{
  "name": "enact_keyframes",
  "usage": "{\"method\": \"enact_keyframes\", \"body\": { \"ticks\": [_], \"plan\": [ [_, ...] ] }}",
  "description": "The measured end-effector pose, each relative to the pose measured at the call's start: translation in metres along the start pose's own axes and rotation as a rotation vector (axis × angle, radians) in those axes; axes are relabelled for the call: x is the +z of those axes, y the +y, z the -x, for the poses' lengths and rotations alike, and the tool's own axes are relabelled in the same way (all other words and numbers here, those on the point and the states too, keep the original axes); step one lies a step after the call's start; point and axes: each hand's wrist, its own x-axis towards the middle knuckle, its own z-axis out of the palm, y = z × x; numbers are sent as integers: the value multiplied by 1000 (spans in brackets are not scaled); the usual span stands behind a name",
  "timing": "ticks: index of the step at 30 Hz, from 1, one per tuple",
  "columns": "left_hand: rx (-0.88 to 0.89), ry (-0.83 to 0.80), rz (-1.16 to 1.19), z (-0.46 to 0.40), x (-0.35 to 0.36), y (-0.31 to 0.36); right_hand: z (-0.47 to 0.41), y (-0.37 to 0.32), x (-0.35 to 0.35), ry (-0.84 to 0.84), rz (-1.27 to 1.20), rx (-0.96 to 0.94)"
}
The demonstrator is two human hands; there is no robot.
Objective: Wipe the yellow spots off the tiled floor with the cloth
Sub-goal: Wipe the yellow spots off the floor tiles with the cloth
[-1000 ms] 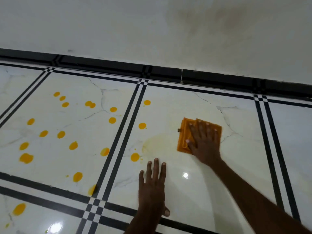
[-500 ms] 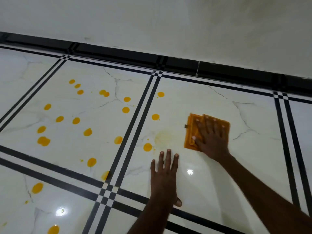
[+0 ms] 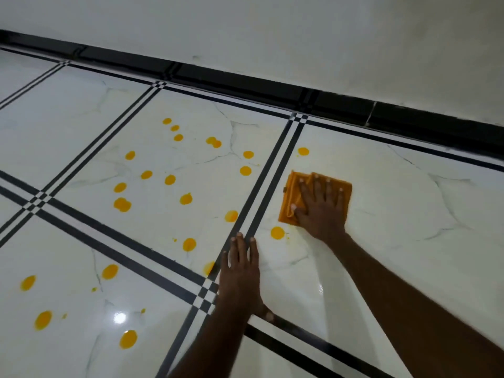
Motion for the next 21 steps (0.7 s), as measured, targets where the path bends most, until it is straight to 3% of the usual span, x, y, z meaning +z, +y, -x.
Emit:
{"method": "enact_keyframes", "body": {
  "ticks": [3, 6, 12, 14, 17, 21],
  "plan": [
    [-2, 36, -4, -3, 4, -1, 26, 23, 0, 29, 4, -29],
    [-45, 62, -3, -7, 10, -1, 27, 63, -7, -32, -11, 82],
    [-94, 25, -16, -12, 13, 8, -100, 74, -46, -76, -139, 226],
    [-102, 32, -21, -13, 13, 7, -124, 39, -44, -120, -112, 171],
    [-117, 16, 18, -13, 11, 8, -104, -3, -24, -15, 3, -41],
    [-118, 88, 55, -12, 12, 9, -35, 31, -20, -84, -34, -71]
  ]
}}
